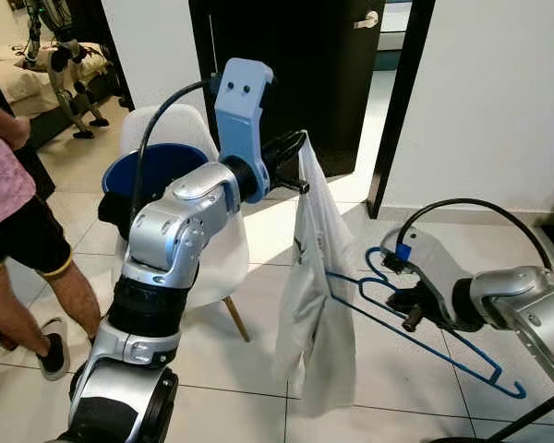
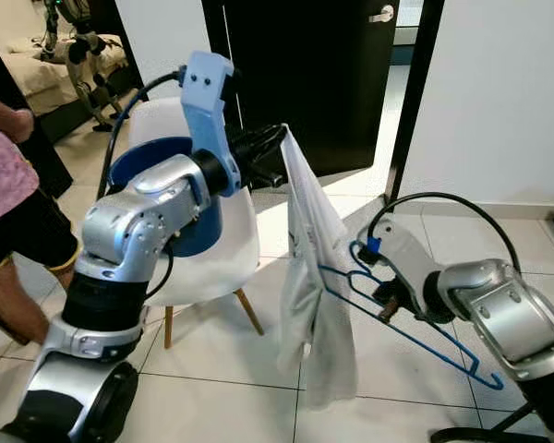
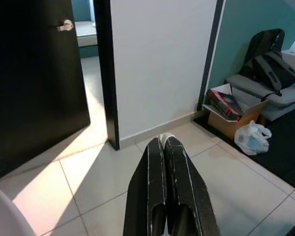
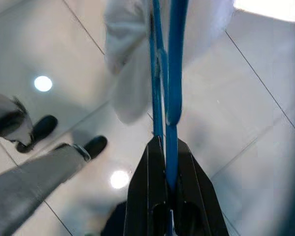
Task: Hang hanger
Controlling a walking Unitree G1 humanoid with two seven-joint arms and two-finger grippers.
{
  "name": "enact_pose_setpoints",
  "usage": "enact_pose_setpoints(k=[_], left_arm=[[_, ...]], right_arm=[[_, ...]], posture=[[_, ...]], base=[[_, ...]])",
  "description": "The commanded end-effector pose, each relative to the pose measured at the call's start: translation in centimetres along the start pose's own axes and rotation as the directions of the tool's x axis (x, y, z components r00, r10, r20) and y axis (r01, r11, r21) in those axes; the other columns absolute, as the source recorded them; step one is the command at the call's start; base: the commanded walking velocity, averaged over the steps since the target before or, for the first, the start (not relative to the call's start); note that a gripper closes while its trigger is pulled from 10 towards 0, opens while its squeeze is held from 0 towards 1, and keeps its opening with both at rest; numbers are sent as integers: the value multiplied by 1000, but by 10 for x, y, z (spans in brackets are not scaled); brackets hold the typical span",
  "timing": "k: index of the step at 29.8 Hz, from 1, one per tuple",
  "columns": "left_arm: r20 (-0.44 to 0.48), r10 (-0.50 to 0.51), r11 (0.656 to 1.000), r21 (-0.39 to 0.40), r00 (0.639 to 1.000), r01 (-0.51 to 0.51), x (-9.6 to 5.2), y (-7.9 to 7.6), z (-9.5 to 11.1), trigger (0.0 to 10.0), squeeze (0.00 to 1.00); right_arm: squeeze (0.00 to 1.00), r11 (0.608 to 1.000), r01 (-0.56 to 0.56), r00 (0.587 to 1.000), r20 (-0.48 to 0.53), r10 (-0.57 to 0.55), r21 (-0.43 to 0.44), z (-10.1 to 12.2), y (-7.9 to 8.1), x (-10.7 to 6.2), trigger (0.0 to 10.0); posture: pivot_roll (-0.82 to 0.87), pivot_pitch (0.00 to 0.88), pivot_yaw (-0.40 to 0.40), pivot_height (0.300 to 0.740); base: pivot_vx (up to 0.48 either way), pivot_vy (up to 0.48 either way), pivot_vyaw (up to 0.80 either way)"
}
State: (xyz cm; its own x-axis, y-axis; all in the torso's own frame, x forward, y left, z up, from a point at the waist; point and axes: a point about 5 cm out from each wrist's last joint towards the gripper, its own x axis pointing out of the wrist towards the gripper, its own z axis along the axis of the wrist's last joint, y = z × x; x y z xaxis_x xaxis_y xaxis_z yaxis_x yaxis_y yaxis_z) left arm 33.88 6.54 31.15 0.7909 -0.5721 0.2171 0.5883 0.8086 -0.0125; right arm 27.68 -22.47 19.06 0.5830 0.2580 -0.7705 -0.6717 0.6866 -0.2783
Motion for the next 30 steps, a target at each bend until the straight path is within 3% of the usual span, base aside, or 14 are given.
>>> enact_pose_setpoints(k=[1, 8, 9, 12, 17, 19, 21, 25, 28, 30], left_arm=[[55, 23, 999, 36, 998, -25, -3, 6, 15, 10000, 0], [-14, 64, 983, 176, 998, -61, -11, 19, 1, 10000, 0], [-40, 30, 977, 212, 999, -21, -15, 16, -4, 10000, 0], [-61, -4, 973, 231, 998, 18, -17, 13, -7, 10000, 0], [-144, -131, 944, 283, 981, 167, -28, 1, -19, 10000, 0], [-153, -175, 938, 273, 972, 212, -31, -5, -22, 10000, 0], [-138, -281, 922, 235, 950, 307, -37, -21, -23, 10000, 0], [-121, -334, 909, 222, 935, 354, -39, -30, -23, 10000, 0], [-82, -419, 888, 171, 904, 427, -41, -45, -24, 10000, 0], [-70, -446, 878, 157, 892, 452, -43, -49, -24, 10000, 0]], right_arm=[[0, 1000, 15, 998, -55, -15, 13, -10, -1, 3, 10000], [0, 987, 160, 972, -179, -154, 17, -35, -29, -15, 10000], [0, 981, 194, 959, -214, -186, 16, -42, -35, -20, 10000], [0, 976, 215, 950, -236, -206, 15, -47, -40, -24, 10000], [0, 966, 259, 934, -260, -246, 14, -50, -49, -28, 10000], [0, 957, 289, 930, -243, -274, 27, -47, -53, -28, 10000], [0, 935, 346, 927, -181, -328, 81, -38, -61, -25, 10000], [0, 923, 365, 927, -138, -348, 124, -32, -64, -22, 10000], [0, 893, 304, 937, 66, -344, 330, -2, -62, -10, 10000], [0, 858, 246, 919, 171, -354, 451, 14, -62, -6, 10000]], posture=[[-113, 0, 33, 740], [-121, 0, 33, 740], [-120, 0, 29, 740], [-120, 0, 29, 740], [-119, 0, 27, 740], [-118, 0, 25, 740], [-117, 0, 25, 740], [-117, 0, 25, 740], [-115, 0, 25, 740], [-113, 0, 25, 740]], base=[[0, 0, 0], [0, 0, 0], [0, 0, 0], [0, 0, 0], [0, 0, 0], [0, 0, 0], [0, 0, 0], [0, 0, 0], [0, 0, 0], [0, 0, 0]])
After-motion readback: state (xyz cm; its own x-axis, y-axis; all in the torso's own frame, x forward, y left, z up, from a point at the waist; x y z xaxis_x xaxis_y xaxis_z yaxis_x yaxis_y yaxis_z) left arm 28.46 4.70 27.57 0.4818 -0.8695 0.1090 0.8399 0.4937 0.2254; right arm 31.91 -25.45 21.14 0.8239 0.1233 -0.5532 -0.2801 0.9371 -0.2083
